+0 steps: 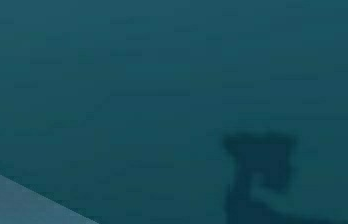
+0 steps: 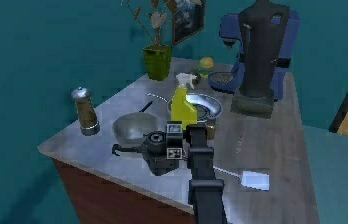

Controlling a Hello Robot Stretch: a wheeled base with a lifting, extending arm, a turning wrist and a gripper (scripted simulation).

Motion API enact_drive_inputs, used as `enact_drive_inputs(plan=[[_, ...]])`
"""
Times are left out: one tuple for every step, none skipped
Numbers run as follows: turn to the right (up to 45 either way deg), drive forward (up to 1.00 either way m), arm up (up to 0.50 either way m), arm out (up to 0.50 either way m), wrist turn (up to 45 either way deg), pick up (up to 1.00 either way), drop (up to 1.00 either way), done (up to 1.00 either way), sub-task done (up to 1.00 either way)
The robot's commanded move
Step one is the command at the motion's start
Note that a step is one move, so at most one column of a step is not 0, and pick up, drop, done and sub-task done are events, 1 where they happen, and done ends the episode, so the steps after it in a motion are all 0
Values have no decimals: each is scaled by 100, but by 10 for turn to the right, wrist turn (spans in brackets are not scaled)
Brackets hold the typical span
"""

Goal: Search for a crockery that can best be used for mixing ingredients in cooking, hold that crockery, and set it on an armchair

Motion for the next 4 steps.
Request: enact_drive_inputs(plan=[[0, 0, 0, 0, 0, 100, 0, 0, 0], [0, 0, 10, 0, 0, 0, 0, 0, 0], [0, 0, 2, 0, 0, 0, 0, 0, 0], [0, 0, 0, 0, -450, 0, 0, 0, 0]])
